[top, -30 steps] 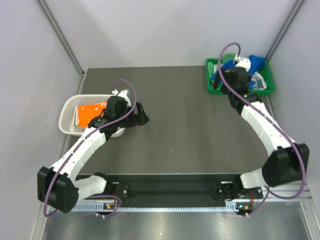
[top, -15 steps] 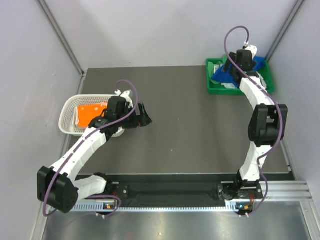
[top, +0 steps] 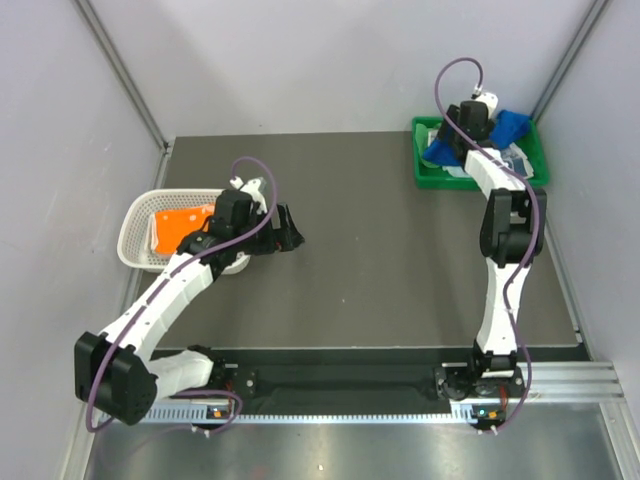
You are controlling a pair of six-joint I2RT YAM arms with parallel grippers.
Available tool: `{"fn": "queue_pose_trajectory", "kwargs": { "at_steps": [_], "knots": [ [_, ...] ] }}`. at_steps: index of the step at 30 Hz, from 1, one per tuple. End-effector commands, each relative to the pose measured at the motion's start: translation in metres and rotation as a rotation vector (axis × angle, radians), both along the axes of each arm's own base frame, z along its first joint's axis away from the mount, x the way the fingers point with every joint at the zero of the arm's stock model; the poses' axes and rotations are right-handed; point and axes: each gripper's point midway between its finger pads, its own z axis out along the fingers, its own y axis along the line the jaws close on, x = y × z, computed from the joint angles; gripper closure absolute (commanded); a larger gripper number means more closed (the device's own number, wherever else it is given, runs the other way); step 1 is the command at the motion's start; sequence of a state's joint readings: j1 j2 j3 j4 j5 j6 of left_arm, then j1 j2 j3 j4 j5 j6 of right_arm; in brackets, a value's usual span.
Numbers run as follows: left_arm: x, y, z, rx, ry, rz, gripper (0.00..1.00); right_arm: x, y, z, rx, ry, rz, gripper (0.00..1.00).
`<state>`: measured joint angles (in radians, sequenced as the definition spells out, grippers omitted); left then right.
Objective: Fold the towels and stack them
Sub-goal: Grab crumpled towel
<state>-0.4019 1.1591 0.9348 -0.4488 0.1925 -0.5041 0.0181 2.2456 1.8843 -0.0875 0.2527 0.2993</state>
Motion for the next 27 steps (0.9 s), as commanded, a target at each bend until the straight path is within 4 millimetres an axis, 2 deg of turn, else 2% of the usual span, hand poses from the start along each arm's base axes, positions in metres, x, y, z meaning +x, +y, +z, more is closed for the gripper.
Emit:
{"fn": "queue_pose_trajectory", "kwargs": {
  "at_steps": [1,2,3,5,6,7,8,9,11,12,13,17,18,22,23,24,26,27],
  "knots": [
    [0.010,-0.004,0.015,-0.004,-0.052,-0.009,0.04,0.020,-0.004,0.030,0.016,-0.108,-0.002,0.25],
    [0.010,-0.004,0.015,-0.003,-0.052,-0.010,0.04,0.020,-0.004,0.033,0.017,-0.114,-0.007,0.29],
    [0.010,-0.004,0.014,-0.002,-0.047,-0.009,0.04,0.020,-0.005,0.035,0.020,-0.119,-0.012,0.39],
    [0.010,-0.004,0.013,-0.001,-0.046,-0.009,0.04,0.018,-0.005,0.035,0.024,-0.120,-0.015,0.50],
    [0.010,-0.003,0.013,-0.001,-0.048,-0.008,0.04,0.017,-0.006,0.038,0.026,-0.127,-0.021,0.61],
    [0.010,-0.004,0.014,-0.002,-0.049,-0.008,0.04,0.013,-0.006,0.043,0.026,-0.132,-0.026,0.66],
    [0.010,-0.003,0.014,0.000,-0.048,-0.006,0.04,0.012,-0.006,0.047,0.025,-0.141,-0.025,0.71],
    [0.010,-0.003,0.013,0.000,-0.046,-0.004,0.04,0.008,-0.007,0.055,0.024,-0.149,-0.026,0.79],
    [0.010,-0.003,0.014,0.000,-0.049,-0.003,0.04,0.005,-0.007,0.067,0.021,-0.165,-0.026,0.87],
    [0.010,-0.003,0.014,0.001,-0.048,-0.003,0.04,0.002,-0.007,0.079,0.016,-0.179,-0.024,0.96],
    [0.010,-0.003,0.014,0.000,-0.046,-0.003,0.04,-0.001,-0.007,0.085,0.013,-0.186,-0.023,1.00],
    [0.010,-0.003,0.017,-0.001,-0.054,-0.002,0.04,-0.016,-0.006,0.126,0.000,-0.243,-0.013,1.00],
    [0.011,-0.003,0.018,0.000,-0.056,-0.002,0.04,-0.023,-0.007,0.145,-0.004,-0.267,-0.008,1.00],
    [0.012,-0.002,0.020,-0.002,-0.061,0.004,0.04,-0.044,0.000,0.190,-0.002,-0.319,0.025,1.00],
    [0.011,-0.003,0.020,-0.004,-0.060,0.003,0.04,-0.049,0.006,0.198,-0.003,-0.324,0.039,1.00],
    [0.011,-0.003,0.021,-0.004,-0.062,0.002,0.04,-0.060,0.010,0.214,-0.001,-0.349,0.055,1.00],
    [0.011,-0.003,0.023,-0.008,-0.065,0.003,0.04,-0.072,0.023,0.229,-0.001,-0.371,0.080,1.00],
    [0.012,-0.002,0.024,-0.008,-0.070,0.006,0.04,-0.084,0.028,0.240,0.002,-0.388,0.095,1.00]
  ]
}}
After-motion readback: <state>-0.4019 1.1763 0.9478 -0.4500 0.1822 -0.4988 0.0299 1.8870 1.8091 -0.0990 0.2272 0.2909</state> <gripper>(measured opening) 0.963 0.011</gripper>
